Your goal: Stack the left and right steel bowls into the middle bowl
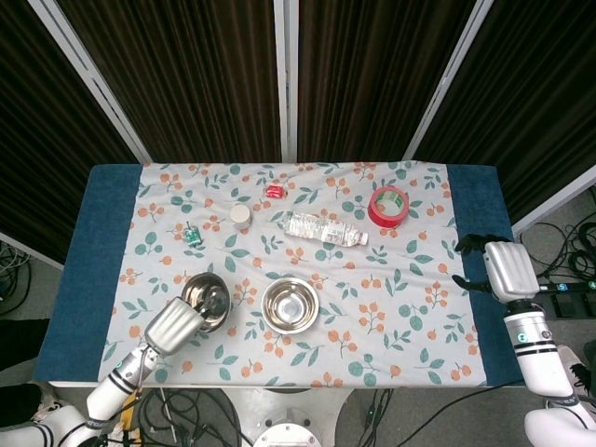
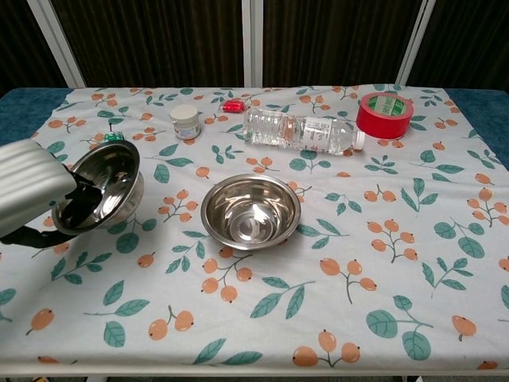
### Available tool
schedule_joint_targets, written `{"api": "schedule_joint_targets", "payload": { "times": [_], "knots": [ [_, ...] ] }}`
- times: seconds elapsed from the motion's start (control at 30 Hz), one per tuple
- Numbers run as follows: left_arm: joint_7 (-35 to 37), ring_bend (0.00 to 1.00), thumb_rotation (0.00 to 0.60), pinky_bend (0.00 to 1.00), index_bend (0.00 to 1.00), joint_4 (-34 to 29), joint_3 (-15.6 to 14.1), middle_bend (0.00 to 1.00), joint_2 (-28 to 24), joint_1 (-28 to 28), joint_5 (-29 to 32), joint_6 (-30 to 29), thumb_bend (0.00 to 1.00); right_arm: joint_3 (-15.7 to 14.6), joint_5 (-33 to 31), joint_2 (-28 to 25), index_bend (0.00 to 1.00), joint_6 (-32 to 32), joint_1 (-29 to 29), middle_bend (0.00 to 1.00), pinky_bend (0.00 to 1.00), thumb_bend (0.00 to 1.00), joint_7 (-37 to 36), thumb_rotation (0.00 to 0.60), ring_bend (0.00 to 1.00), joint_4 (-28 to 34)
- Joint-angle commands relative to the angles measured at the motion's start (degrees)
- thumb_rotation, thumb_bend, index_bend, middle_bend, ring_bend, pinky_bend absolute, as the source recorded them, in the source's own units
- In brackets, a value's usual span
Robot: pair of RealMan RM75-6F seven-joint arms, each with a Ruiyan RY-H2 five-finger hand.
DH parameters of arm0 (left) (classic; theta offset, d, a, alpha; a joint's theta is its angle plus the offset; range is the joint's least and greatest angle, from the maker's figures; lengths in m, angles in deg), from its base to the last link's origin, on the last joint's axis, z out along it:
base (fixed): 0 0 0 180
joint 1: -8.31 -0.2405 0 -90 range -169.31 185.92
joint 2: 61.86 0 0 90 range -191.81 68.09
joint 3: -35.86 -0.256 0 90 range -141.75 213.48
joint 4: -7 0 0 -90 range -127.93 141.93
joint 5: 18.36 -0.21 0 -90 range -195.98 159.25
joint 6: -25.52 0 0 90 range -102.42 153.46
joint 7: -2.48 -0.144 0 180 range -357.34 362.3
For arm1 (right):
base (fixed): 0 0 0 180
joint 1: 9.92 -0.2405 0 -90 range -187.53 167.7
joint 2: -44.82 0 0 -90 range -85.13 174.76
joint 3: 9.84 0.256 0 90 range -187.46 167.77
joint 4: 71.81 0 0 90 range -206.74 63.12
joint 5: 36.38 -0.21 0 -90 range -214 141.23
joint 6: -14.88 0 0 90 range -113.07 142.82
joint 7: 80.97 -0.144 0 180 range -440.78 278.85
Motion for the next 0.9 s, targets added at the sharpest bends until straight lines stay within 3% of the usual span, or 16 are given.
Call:
{"api": "schedule_joint_targets", "payload": {
  "times": [0.03, 0.37, 0.6, 0.9],
  "knots": [
    [-2.2, 1.00, 0.600, 1.00, 0.72, -3.5, 1.3, 0.74, -0.7, 2.1, -1.2, 0.6, 0.35, 0.5, 0.1, -0.2, 0.45, -0.9, 0.3, 0.50, 0.42, 0.06, -0.7, 0.600, 0.41, 0.2],
    [-6.7, 1.00, 0.600, 1.00, 0.72, -10.6, 5.1, 0.74, 2.8, 9.4, -2.5, 7.6, 0.35, 2.3, -0.7, -1.8, 0.45, -3.3, 2.0, 0.50, 0.42, 0.06, -4.7, 0.600, 0.41, -0.4],
    [-7.3, 1.00, 0.600, 1.00, 0.72, -6.0, 5.8, 0.74, 9.0, 13.3, -1.5, 13.1, 0.35, 2.3, -1.2, -2.4, 0.44, -3.3, 3.0, 0.50, 0.42, 0.06, -7.1, 0.600, 0.41, -1.6],
    [-8.1, 1.00, 0.600, 1.00, 0.72, 0.5, 7.0, 0.74, 11.0, 16.5, -1.0, 14.7, 0.35, 2.4, -1.2, -2.1, 0.44, -2.7, 3.5, 0.50, 0.42, 0.06, -9.6, 0.600, 0.41, -4.0]
  ]
}}
